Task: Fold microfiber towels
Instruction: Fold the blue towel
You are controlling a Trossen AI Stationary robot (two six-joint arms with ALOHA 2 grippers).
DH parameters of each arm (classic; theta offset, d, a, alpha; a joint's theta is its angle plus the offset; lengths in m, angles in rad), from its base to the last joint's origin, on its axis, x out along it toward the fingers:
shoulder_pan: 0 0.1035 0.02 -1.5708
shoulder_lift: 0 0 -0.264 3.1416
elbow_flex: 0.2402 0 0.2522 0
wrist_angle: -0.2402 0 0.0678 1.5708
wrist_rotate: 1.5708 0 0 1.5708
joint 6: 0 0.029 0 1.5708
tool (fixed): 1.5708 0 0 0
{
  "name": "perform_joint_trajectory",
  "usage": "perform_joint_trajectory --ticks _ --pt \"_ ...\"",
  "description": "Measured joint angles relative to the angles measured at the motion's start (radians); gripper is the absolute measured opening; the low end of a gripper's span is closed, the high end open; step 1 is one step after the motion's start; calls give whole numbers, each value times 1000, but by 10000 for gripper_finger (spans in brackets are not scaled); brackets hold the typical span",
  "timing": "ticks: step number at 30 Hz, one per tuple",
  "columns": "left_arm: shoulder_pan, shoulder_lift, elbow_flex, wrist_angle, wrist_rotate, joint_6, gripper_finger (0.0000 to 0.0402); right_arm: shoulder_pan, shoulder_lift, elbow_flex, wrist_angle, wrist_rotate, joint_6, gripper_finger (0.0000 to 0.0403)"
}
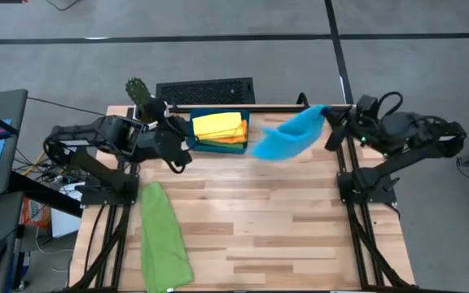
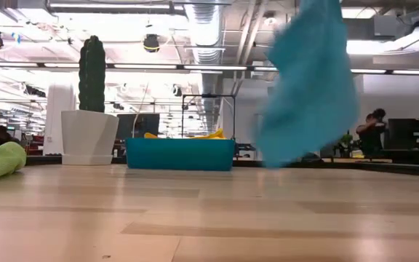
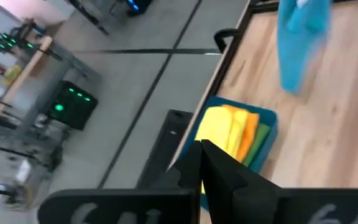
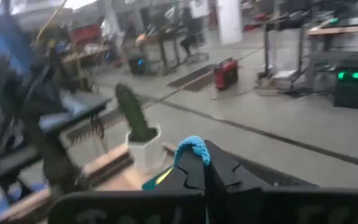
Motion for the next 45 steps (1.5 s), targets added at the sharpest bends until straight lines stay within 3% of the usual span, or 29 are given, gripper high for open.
perform_joint_trajectory --ticks 4,9,14,22,26,33,40,45 --pt "-28 -2 0 -13 67 -104 1 68 16 -1 -82 -7 83 9" --pt "-78 -1 -121 132 312 -201 1 138 90 0 -210 -13 262 9" --pt "-130 0 -370 441 274 -234 8 177 163 0 -221 -14 334 9" --pt "-161 3 -812 1162 362 -333 106 181 263 -1 -201 -30 379 9" --pt "-164 3 -943 1316 340 -380 167 181 300 -1 -162 -44 379 9" --pt "-150 3 -1009 1347 280 -380 223 181 344 -1 -98 -80 378 9" --pt "-89 8 -1009 1483 366 -283 215 189 389 -1 -44 -100 370 9" --pt "-67 77 -1005 1611 445 -218 212 188 406 -1 -18 -109 368 11"
